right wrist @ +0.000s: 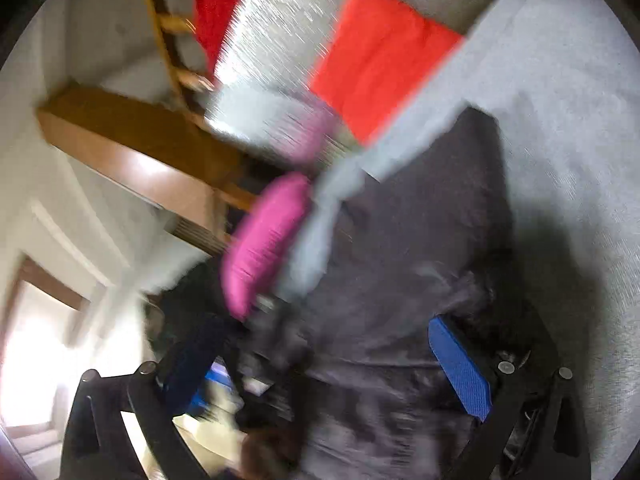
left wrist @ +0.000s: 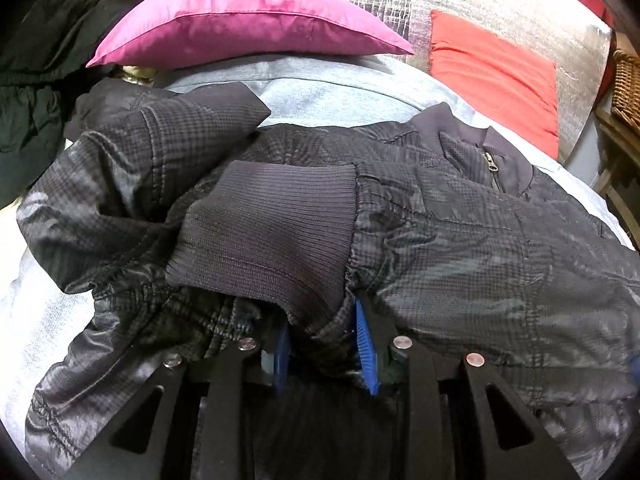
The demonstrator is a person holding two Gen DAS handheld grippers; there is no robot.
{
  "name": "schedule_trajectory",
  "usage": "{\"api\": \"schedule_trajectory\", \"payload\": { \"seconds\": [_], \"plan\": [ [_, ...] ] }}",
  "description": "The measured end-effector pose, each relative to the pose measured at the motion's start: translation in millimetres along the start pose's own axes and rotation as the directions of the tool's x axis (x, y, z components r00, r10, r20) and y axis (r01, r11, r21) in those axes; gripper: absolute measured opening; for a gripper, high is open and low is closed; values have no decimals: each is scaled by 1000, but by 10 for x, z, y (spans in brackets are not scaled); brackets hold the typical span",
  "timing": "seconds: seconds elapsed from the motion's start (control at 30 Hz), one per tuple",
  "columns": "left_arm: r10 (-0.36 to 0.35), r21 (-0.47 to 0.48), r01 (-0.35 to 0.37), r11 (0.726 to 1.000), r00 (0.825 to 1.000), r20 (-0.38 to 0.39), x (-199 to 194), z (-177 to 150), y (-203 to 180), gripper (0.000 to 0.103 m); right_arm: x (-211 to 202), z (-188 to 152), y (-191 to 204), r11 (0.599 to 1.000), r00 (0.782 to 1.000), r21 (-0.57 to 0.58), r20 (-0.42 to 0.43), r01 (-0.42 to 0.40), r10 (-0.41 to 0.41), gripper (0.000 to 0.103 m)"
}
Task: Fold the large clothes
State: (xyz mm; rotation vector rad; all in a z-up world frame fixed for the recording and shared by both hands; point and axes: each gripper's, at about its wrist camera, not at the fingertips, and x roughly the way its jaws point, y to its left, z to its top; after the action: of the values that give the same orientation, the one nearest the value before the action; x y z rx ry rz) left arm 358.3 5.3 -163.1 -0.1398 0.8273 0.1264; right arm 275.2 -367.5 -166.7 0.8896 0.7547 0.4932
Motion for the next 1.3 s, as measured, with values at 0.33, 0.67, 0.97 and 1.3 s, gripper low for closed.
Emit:
{"api": "schedule_trajectory", "payload": {
  "seconds": [0.33, 0.67, 0.97, 1.3],
  "plan": [
    [-1, 6, 0, 1000, 1000, 11, -8, -17, -7, 34, -546, 246, 188, 998, 982, 0, 181, 62, -61, 94],
    [-33, -19, 33, 999, 999, 17, -17, -17, 55, 34, 238, 1118, -147, 955, 954, -17, -57, 295, -295, 19],
    [-58, -14, 58, 998, 998, 20, -5, -12, 40, 45, 209, 1056, -41, 787, 807, -192, 58, 586, -587, 51],
    [-56, -11, 56, 998, 998, 19, -13, -4, 22, 45, 259, 221, 637, 856, 909, -324, 35, 404, -415, 76]
  ]
}}
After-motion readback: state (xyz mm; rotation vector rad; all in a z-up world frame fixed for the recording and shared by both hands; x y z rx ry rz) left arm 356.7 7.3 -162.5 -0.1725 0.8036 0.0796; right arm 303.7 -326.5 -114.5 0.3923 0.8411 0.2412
